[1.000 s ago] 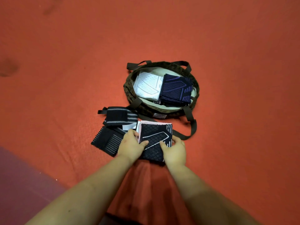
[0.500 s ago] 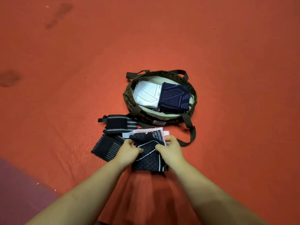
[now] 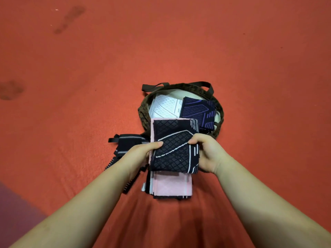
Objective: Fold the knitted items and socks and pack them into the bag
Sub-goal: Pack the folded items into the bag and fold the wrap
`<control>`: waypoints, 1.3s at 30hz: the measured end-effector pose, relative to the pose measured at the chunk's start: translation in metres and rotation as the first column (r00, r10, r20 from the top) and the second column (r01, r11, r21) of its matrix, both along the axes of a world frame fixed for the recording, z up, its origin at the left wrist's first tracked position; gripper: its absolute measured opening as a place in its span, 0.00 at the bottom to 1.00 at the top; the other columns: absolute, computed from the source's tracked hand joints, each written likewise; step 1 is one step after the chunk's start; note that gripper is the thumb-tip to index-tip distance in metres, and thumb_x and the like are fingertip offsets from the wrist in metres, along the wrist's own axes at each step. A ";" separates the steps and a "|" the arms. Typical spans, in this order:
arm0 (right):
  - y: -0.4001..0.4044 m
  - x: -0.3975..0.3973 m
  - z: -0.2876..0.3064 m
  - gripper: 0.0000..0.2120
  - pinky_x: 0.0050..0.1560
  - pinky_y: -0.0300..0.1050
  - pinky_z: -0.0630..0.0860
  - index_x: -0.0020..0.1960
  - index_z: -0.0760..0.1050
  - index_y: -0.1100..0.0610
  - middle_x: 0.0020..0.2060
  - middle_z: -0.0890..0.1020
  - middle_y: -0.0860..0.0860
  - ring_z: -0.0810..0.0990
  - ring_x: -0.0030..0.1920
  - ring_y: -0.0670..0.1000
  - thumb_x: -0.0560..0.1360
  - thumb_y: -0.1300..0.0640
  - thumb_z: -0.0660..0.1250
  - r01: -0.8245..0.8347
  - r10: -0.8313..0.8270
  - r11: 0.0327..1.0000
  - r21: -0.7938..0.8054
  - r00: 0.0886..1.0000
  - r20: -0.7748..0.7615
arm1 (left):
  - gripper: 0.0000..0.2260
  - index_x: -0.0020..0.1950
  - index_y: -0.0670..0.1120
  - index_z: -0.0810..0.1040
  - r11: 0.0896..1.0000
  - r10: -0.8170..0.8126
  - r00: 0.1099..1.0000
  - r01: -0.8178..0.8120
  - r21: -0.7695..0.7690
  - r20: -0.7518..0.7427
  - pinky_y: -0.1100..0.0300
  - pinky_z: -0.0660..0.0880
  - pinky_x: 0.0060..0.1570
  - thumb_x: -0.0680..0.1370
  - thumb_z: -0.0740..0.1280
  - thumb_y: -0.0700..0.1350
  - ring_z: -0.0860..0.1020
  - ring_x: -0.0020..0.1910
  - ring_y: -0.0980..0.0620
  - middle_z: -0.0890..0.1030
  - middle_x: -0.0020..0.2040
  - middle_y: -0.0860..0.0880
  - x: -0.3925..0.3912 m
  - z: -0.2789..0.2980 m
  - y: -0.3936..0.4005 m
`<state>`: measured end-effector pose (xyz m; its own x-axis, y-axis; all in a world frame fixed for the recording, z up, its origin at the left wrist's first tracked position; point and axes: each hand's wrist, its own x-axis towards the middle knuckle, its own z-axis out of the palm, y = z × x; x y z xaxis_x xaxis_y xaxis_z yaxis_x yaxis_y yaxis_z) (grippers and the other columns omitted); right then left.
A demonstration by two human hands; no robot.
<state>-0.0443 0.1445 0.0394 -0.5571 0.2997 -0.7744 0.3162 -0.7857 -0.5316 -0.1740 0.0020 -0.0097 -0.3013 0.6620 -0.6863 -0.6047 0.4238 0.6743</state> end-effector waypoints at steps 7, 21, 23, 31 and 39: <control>0.068 -0.022 -0.002 0.09 0.41 0.49 0.79 0.49 0.77 0.59 0.40 0.81 0.56 0.80 0.38 0.56 0.73 0.65 0.59 0.218 -0.242 0.935 0.280 0.969 0.055 | 0.13 0.54 0.43 0.81 0.994 -0.091 0.854 0.048 -0.096 -0.512 0.53 0.74 0.57 0.79 0.62 0.50 0.80 0.52 0.46 0.83 0.51 0.45 -0.006 0.016 0.101; 0.113 -0.042 -0.087 0.30 0.65 0.49 0.63 0.76 0.56 0.54 0.75 0.60 0.52 0.65 0.71 0.54 0.77 0.57 0.63 -0.601 -0.330 -0.002 0.799 0.755 0.567 | 0.36 0.76 0.41 0.56 0.926 -0.342 0.033 0.180 -0.331 -0.939 0.49 0.67 0.62 0.73 0.71 0.43 0.70 0.64 0.41 0.67 0.71 0.41 -0.031 -0.040 0.182; 0.113 -0.043 -0.095 0.25 0.62 0.54 0.69 0.71 0.67 0.56 0.71 0.68 0.55 0.71 0.67 0.57 0.74 0.59 0.65 -0.601 -0.330 -0.180 0.778 0.782 0.528 | 0.33 0.72 0.38 0.65 0.933 -0.210 -0.183 0.256 -0.253 -0.960 0.50 0.71 0.57 0.69 0.71 0.40 0.75 0.60 0.41 0.72 0.68 0.40 -0.035 -0.043 0.184; 0.127 -0.019 -0.111 0.35 0.74 0.50 0.40 0.77 0.52 0.55 0.77 0.50 0.54 0.47 0.77 0.52 0.75 0.38 0.40 -0.683 -0.069 -0.270 0.679 0.717 0.694 | 0.35 0.77 0.45 0.40 0.516 -0.561 -0.298 0.604 -0.607 -0.772 0.60 0.36 0.72 0.79 0.52 0.61 0.36 0.75 0.56 0.35 0.74 0.53 -0.050 -0.045 0.183; 0.143 -0.032 -0.093 0.35 0.75 0.49 0.38 0.77 0.38 0.55 0.77 0.39 0.54 0.38 0.76 0.52 0.78 0.37 0.44 -0.849 0.064 -0.198 0.490 0.487 0.871 | 0.38 0.75 0.43 0.33 0.261 -0.698 -0.514 0.464 -0.846 -0.498 0.53 0.38 0.74 0.79 0.49 0.65 0.35 0.76 0.49 0.32 0.76 0.46 -0.052 -0.025 0.201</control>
